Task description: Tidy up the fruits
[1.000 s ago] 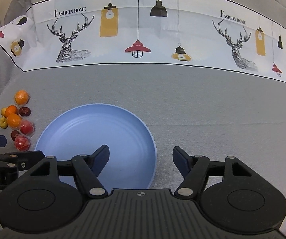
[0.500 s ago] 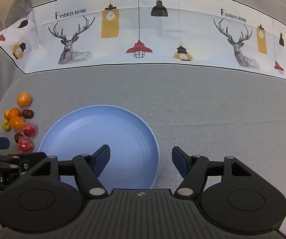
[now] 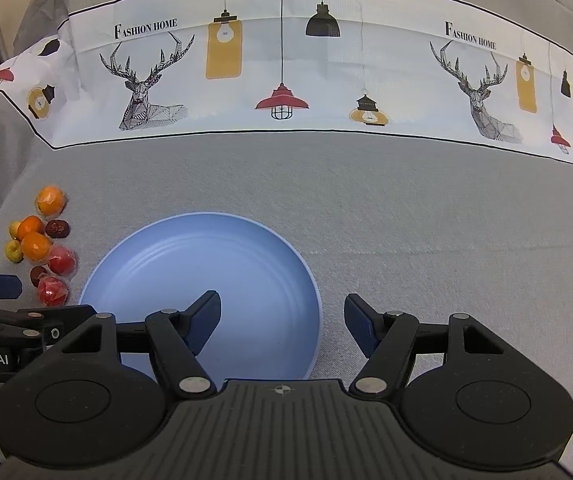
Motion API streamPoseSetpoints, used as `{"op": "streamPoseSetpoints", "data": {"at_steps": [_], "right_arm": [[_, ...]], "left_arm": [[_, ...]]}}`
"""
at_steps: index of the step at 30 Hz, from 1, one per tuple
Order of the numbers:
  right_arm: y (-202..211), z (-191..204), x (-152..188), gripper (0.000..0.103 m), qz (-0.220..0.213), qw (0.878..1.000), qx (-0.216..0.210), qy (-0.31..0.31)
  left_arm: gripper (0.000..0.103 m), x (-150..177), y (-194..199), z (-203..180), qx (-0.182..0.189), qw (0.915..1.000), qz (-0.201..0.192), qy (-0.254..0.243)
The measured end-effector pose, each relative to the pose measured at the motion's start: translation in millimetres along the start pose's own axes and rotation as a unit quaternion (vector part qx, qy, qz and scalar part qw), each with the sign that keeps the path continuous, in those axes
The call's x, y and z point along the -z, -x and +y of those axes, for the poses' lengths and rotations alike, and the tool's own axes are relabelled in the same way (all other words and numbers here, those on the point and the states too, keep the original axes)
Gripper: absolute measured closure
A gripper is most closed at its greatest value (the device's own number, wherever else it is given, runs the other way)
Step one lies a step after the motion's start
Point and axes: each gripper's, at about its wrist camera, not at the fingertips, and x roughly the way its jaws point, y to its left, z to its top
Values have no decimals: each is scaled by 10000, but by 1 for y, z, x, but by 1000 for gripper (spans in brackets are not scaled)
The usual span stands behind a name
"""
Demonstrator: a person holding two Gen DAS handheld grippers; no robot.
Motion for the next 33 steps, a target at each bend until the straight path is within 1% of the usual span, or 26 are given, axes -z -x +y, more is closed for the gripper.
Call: {"op": "streamPoseSetpoints", "data": {"at_steps": [33], "right_arm": [[2, 0, -2, 35, -52, 10000, -16, -14]], "left_arm": [[4, 0, 0, 0, -10, 10000, 8, -8]]}}
